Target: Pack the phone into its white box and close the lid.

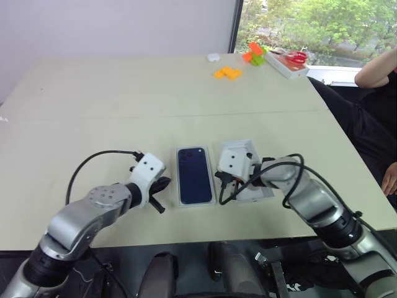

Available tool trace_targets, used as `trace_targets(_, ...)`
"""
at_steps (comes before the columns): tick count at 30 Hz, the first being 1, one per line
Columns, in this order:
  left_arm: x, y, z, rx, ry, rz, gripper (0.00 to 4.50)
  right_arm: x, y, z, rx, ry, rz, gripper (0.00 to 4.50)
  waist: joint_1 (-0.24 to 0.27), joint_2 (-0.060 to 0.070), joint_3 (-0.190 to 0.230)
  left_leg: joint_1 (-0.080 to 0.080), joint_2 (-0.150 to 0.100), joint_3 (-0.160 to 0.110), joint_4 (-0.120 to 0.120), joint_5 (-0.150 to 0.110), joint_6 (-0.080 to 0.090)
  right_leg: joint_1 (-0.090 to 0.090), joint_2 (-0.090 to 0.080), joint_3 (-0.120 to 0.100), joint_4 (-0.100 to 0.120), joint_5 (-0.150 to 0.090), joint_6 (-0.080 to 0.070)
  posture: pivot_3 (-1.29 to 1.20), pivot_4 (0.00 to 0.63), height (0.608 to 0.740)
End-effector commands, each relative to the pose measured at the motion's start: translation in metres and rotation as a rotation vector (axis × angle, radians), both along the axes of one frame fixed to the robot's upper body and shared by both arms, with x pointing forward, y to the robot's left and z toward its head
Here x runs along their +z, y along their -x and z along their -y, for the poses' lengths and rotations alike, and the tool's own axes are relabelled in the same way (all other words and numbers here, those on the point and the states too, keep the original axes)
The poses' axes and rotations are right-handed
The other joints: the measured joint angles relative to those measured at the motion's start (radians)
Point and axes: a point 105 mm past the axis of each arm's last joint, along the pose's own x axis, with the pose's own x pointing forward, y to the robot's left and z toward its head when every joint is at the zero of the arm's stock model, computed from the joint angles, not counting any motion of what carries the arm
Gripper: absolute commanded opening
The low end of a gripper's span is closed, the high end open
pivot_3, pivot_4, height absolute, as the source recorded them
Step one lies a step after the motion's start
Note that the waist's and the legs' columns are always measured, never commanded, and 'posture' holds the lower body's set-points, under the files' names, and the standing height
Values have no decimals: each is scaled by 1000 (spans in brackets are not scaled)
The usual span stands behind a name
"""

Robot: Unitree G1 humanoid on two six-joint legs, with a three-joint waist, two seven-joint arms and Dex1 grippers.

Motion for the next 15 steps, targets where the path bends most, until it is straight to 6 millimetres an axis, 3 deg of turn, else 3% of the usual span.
trace_targets(1, 1, -3, 3, 1, -19, 12, 22, 9, -3, -3, -4, 6, 39, 0, 1, 0, 0, 0, 0, 0, 0, 0, 0, 0, 0, 0, 0, 0, 0, 0, 150, 739)
trace_targets(7, 3, -3, 31, -80, 29, 5, 22, 12, 0, -1, 4, 14, 36, 0, 4, 0, 0, 1, 0, -1, 1, 0, 0, 1, 0, 0, 0, 0, 0, 0, 150, 739)
trace_targets(15, 3, -4, 50, -121, 66, -26, 22, 17, 4, 5, -4, 20, 36, 0, 4, 0, 0, 1, -1, -1, 1, 0, 0, 3, -1, 0, 0, 0, 0, 0, 150, 739)
